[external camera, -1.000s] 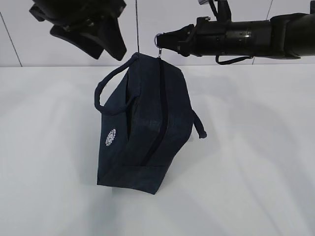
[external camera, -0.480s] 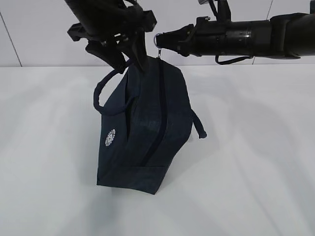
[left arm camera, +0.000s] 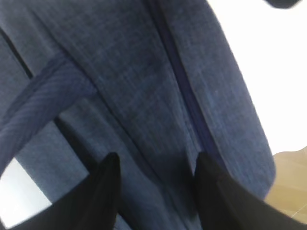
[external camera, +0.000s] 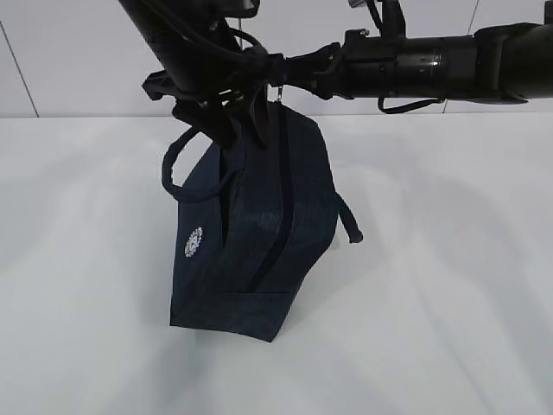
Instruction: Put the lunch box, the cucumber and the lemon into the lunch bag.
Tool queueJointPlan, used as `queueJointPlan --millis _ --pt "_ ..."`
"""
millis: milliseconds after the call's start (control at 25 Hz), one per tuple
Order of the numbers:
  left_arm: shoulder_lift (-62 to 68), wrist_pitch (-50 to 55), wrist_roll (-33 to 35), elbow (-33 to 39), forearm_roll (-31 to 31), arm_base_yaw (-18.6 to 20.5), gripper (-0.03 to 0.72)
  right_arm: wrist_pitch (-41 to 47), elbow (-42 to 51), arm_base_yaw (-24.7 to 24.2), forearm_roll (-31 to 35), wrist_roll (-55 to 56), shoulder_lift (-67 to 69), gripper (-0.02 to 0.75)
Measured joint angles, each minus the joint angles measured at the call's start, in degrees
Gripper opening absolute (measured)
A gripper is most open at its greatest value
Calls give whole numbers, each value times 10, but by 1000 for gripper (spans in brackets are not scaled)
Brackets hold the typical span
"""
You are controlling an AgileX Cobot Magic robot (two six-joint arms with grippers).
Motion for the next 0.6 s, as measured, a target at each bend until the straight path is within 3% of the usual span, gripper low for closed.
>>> queueJointPlan --millis 120,320,600 --pt "11 2 0 0 4 0 292 1 0 0 0 2 0 7" --pt "20 18 18 0 27 0 32 2 0 0 -1 4 0 7" --pt "17 24 51 0 50 0 -6 3 0 0 -1 4 0 6"
